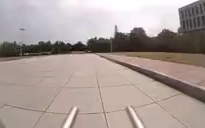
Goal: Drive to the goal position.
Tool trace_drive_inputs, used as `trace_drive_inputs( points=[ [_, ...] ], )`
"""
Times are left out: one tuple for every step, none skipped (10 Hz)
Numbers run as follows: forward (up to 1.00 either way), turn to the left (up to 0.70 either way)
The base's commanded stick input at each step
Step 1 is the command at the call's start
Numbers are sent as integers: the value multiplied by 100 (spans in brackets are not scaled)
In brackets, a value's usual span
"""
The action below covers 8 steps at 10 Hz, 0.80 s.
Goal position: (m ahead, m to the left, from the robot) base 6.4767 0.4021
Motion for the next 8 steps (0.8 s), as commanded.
trace_drive_inputs(
  points=[
    [70,-16],
    [70,-25],
    [70,-35],
    [70,0],
    [70,0],
    [70,0],
    [70,0],
    [70,0]
  ],
)
